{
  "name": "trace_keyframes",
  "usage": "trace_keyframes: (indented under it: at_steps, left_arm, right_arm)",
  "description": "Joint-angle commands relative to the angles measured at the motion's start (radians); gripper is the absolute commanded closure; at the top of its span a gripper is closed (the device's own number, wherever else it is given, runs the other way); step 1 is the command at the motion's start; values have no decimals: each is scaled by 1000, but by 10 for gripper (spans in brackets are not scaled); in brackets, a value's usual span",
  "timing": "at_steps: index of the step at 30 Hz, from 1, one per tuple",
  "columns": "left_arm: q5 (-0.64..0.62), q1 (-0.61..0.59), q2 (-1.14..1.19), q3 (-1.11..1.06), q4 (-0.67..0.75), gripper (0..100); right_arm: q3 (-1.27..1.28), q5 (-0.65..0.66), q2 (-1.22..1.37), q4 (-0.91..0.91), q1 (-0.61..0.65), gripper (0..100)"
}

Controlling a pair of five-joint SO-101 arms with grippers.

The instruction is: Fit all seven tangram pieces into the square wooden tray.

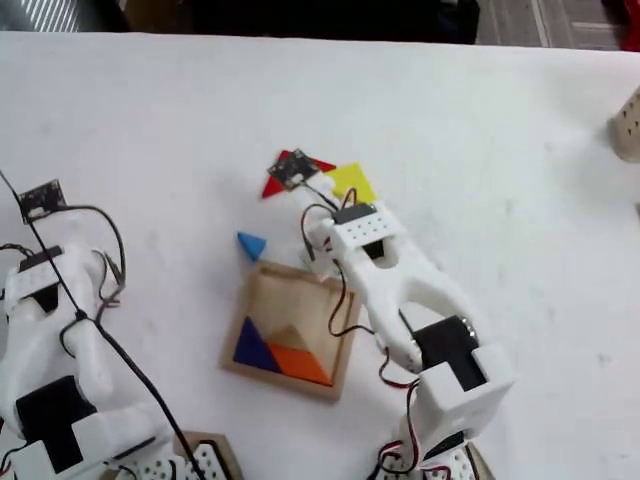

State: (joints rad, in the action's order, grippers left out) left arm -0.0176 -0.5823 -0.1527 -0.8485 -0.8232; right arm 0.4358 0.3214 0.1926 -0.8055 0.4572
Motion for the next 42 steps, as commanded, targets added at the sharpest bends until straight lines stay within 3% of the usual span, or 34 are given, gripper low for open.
trace_keyframes:
  at_steps: [1, 10, 16, 25, 33, 42]
  left_arm:
    - [0, 35, -5, 38, 15, 920]
    - [0, 38, -4, 38, 15, 920]
    - [0, 36, -4, 38, 15, 920]
    - [0, 38, -4, 38, 15, 920]
    - [52, 38, -5, 38, 2, 920]
    - [51, 39, -5, 38, 2, 920]
  right_arm:
    - [-43, -3, -15, -19, 1, 644]
    - [-43, -3, -10, -35, 10, 652]
    - [-71, -3, 13, -39, 10, 793]
    - [-199, -3, 110, -180, 8, 738]
    - [-302, -11, 183, -249, 2, 986]
    - [-298, -11, 163, -251, 1, 981]
